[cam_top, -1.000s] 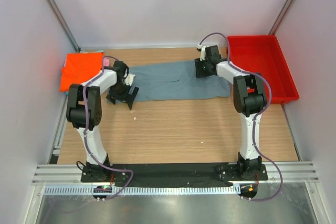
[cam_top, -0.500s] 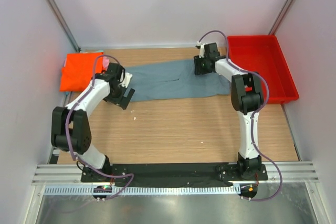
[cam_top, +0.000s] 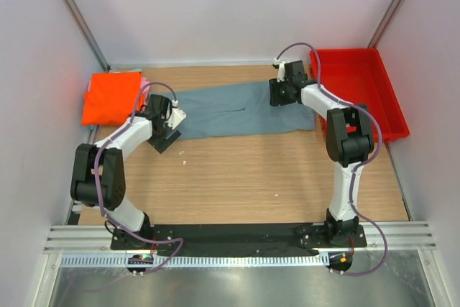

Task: Fold and stack the t-shirts
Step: Fold the tshirt

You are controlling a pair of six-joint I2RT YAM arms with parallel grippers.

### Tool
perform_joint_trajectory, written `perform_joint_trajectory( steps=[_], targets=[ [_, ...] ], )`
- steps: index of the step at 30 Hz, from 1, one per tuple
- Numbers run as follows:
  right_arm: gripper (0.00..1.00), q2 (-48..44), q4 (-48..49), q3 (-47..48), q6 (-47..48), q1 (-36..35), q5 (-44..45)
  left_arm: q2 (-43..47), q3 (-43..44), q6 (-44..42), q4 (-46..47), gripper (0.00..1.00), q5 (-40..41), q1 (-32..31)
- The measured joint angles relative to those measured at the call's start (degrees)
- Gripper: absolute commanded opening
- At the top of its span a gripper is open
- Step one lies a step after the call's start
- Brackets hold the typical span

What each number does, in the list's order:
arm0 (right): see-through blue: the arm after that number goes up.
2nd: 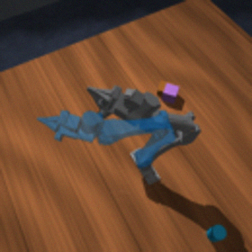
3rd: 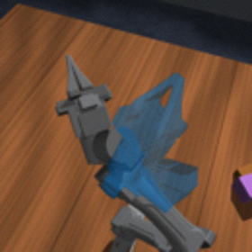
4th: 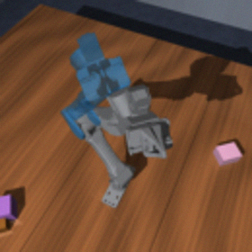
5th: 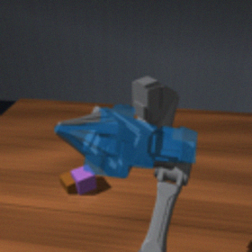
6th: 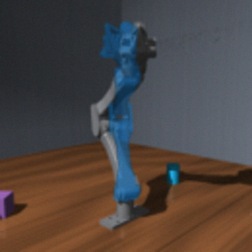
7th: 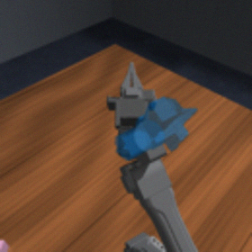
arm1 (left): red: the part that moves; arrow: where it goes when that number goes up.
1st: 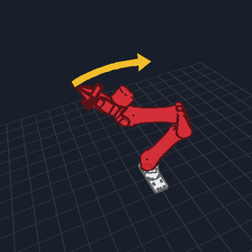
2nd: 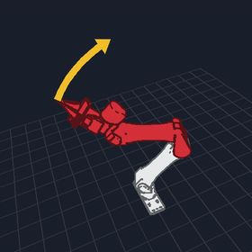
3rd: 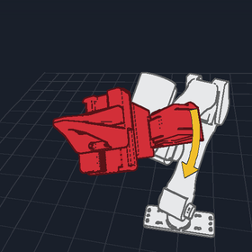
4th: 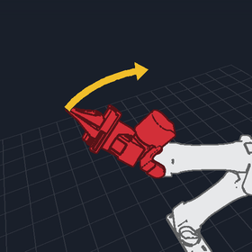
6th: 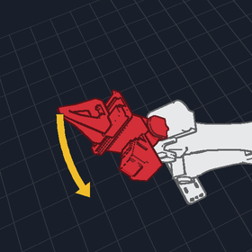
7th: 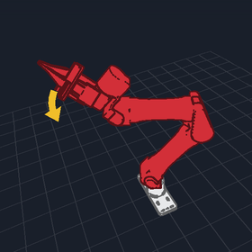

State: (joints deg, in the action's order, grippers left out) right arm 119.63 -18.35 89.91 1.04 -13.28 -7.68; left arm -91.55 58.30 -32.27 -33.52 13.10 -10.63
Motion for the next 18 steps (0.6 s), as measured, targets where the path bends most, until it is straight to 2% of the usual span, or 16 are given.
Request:
perform_joint_trajectory(
  steps=[12, 18],
  targets=[
    [0.49, -2.1, 0.7, -2.5, -0.2, 0.0, 0.0, -11.2, 8.1, -1.7, 1.5, 0.66, -1.6, 1.7],
    [0.49, -2.1, 0.8, -2.7, -0.1, 0.0, 0.0, -14.5, 10.1, -1.6, -0.2, 0.54, -3.8, 4.3]
  ],
)
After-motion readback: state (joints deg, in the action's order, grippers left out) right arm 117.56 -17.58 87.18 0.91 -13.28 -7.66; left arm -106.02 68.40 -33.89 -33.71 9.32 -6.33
